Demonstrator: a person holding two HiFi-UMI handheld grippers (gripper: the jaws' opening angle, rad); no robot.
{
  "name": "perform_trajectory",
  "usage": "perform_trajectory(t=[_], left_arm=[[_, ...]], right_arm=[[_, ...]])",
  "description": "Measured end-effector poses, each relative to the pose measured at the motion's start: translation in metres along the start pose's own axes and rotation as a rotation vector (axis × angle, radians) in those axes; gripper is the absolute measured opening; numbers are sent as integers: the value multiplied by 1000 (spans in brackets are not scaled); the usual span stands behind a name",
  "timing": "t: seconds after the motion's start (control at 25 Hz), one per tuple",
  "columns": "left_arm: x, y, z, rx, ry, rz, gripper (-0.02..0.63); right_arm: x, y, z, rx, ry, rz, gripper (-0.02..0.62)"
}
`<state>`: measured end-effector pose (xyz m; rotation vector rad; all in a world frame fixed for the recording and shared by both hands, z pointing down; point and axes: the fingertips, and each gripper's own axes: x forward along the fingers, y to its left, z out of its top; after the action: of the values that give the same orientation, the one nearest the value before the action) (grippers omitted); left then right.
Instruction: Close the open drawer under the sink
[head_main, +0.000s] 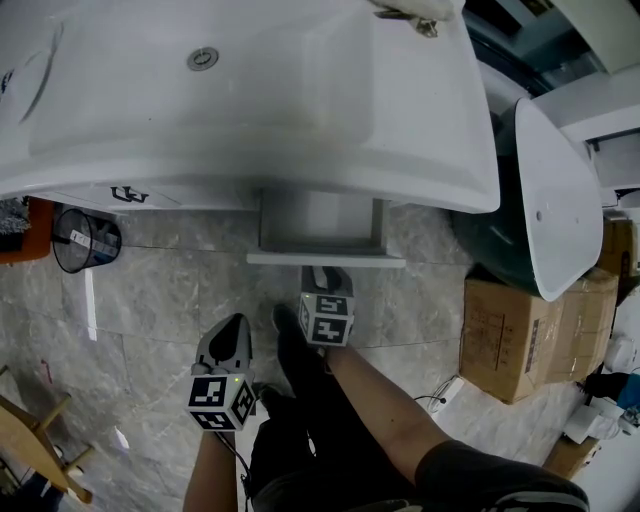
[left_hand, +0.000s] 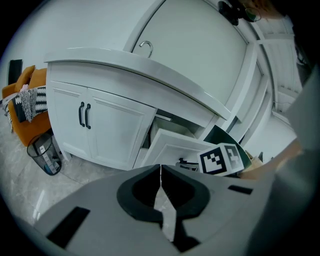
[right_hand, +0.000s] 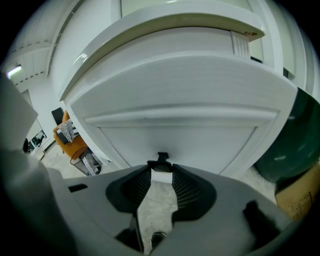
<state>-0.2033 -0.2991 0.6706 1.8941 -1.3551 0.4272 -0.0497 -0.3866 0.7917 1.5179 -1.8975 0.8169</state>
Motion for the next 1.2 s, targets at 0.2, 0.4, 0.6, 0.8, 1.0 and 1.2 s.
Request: perform_trajectory(t=[0.2, 0.4, 0.6, 0.8, 1.0, 1.2], left_arm=[[3, -5, 5, 2, 2, 0, 17], [5, -4, 14, 1, -4, 5, 17], [11, 5, 30, -11, -29, 16, 17], [21, 15, 44, -9, -50, 13, 17], [26, 25, 50, -4, -54, 20, 17], [23, 33, 56, -13, -60, 30, 17]], right_arm=[[13, -6, 20, -4, -4, -4, 132], [25, -9, 33, 1, -14, -10, 132], [40, -14, 55, 7, -37, -27, 132], [54, -18, 77, -1, -63, -38, 132], [65, -19, 90, -30, -73, -39, 133], [76, -21, 97, -60, -68, -48, 144]])
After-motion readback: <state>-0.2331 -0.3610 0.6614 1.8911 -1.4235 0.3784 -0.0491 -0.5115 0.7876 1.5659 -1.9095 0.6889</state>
